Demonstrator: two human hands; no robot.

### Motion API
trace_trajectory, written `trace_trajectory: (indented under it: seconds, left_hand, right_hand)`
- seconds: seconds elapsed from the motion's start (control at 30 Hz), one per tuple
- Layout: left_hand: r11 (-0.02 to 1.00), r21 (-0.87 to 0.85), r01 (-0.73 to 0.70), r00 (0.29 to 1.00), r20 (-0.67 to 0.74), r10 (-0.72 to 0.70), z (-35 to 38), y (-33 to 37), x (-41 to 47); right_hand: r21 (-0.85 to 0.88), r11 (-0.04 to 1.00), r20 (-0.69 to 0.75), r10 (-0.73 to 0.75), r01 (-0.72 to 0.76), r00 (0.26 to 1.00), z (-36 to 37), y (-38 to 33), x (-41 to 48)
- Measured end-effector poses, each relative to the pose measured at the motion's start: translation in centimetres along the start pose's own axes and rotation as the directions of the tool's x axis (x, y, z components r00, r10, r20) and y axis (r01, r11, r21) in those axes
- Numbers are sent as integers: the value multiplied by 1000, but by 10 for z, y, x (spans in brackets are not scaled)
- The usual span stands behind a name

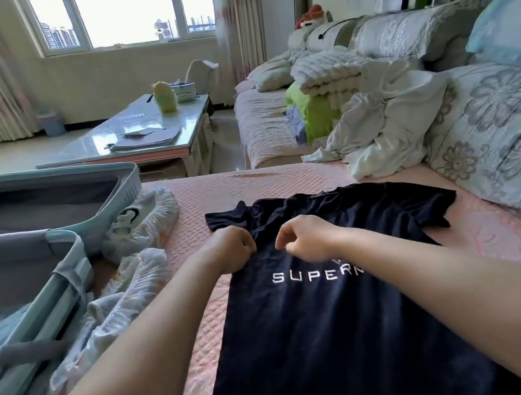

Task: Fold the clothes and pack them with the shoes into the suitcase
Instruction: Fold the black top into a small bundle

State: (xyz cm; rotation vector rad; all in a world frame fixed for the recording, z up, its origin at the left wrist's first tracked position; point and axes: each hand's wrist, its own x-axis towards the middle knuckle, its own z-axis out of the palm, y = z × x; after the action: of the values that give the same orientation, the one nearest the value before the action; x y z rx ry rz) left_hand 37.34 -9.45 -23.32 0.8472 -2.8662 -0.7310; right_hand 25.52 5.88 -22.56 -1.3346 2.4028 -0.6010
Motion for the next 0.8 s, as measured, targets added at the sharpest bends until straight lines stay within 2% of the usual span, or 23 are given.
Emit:
trace_trajectory:
  seconds: [0.1, 0.37, 0.5, 0.57, 0.67, 0.73, 0.8]
  left_hand:
    - [1000, 12, -10, 994, -111, 12, 10, -15, 41]
    - [998, 64, -6, 967, -256, 22, 11, -67, 136]
    - [985, 133, 110, 984, -153, -89, 21, -74, 172]
    - [971, 213, 110, 989, -117, -87, 25, -72, 181]
    - [967, 241, 83, 987, -156, -45, 21, -71, 187]
    - [953, 283, 105, 985, -164, -60, 17, -72, 185]
    - [912, 355, 207, 962, -242, -124, 7, -73, 180]
  right_hand:
    - [-34, 999, -61, 13, -16, 998, -1, 10, 41]
    - [-123, 991, -170, 35, -57, 985, 9, 39, 146]
    - [-297, 953, -176, 12, -65, 984, 17, 51, 191]
    - [-343, 936, -131, 30, -73, 991, 21, 55, 207]
    - [-380, 919, -58, 91, -106, 994, 28, 61, 224]
    - [-369, 923, -98, 77, -108, 992, 30, 63, 231]
    - [-257, 963, -216, 22, -79, 976, 31, 56, 237]
